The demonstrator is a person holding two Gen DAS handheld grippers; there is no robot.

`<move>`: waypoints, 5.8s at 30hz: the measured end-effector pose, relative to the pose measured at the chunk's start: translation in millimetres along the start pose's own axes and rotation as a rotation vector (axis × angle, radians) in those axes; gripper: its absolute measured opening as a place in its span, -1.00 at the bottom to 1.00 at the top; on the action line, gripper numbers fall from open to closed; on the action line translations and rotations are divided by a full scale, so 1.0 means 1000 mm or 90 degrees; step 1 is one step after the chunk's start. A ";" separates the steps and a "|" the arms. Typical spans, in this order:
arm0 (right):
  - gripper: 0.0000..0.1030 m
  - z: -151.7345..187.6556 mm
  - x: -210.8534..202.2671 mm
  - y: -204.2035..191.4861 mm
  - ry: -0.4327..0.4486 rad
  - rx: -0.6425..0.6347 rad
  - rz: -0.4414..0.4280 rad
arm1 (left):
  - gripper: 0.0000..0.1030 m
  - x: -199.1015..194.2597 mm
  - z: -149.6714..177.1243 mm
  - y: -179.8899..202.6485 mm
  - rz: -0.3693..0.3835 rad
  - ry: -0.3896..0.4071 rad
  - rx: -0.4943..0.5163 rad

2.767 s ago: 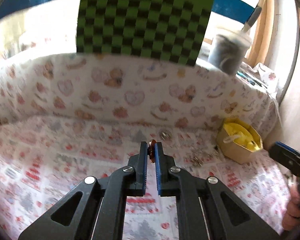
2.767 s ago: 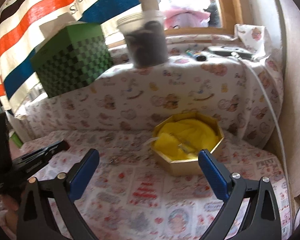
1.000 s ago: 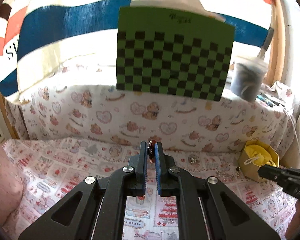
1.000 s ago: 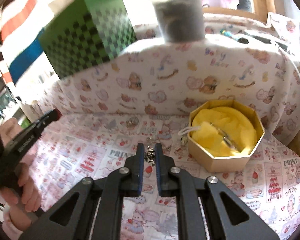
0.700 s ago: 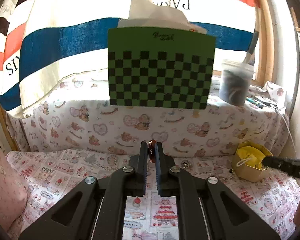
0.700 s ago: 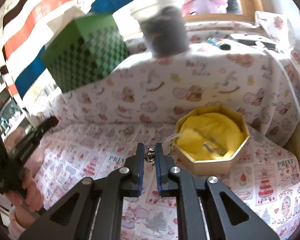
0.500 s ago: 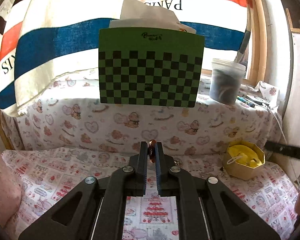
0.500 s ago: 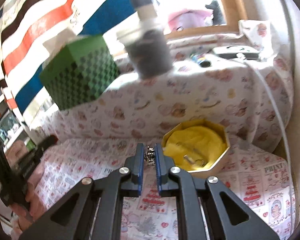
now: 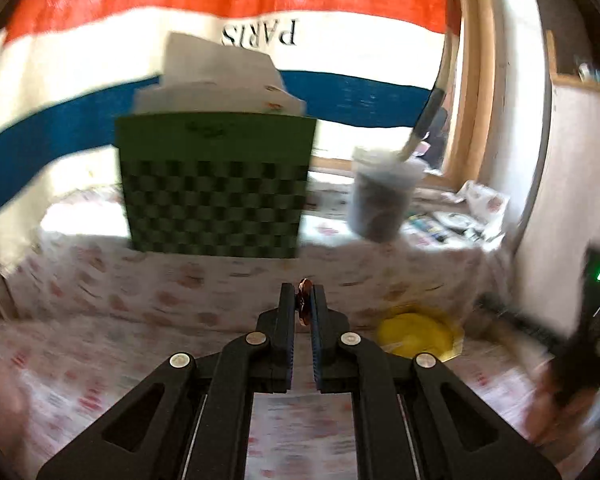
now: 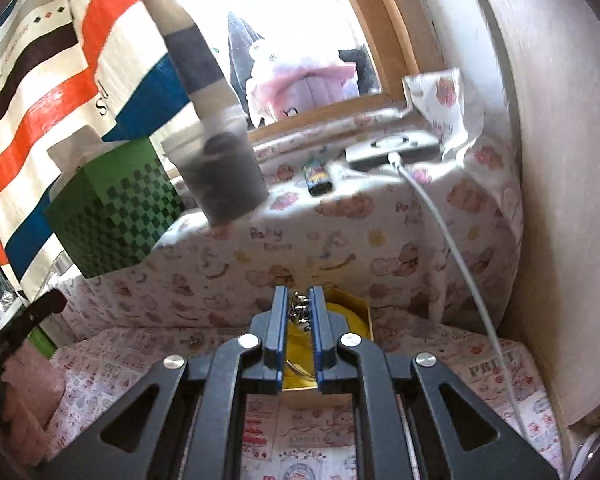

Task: Organize jewelry

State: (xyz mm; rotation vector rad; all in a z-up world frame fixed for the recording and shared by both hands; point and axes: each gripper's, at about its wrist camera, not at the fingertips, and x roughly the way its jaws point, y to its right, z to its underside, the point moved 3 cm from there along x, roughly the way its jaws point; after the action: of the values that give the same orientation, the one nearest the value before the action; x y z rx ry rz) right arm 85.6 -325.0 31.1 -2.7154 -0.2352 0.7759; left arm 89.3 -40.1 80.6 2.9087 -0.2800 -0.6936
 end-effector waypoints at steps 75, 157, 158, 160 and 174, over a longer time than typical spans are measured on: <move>0.65 0.047 0.019 -0.061 -0.003 -0.085 -0.049 | 0.85 0.030 0.047 -0.083 -0.122 0.027 0.003; -0.87 0.044 0.042 -0.069 -0.136 -0.039 -0.006 | 0.53 0.103 0.033 -0.052 -0.039 -0.246 -0.003; -0.87 0.045 0.042 -0.066 -0.141 -0.028 -0.014 | 0.52 0.115 0.034 -0.051 -0.023 -0.271 -0.016; -0.87 0.043 0.045 -0.060 -0.140 -0.017 -0.013 | 0.44 0.137 0.040 -0.053 -0.025 -0.301 -0.046; -0.87 0.034 0.032 -0.041 -0.100 0.012 -0.021 | -0.28 0.183 0.069 -0.036 -0.048 -0.272 -0.037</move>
State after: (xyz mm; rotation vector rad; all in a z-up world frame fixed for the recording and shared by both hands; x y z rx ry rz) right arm 91.2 -270.8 2.0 -2.6277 -0.3045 0.9777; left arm 223.7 -49.7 -66.2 2.7008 -0.1896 -1.3102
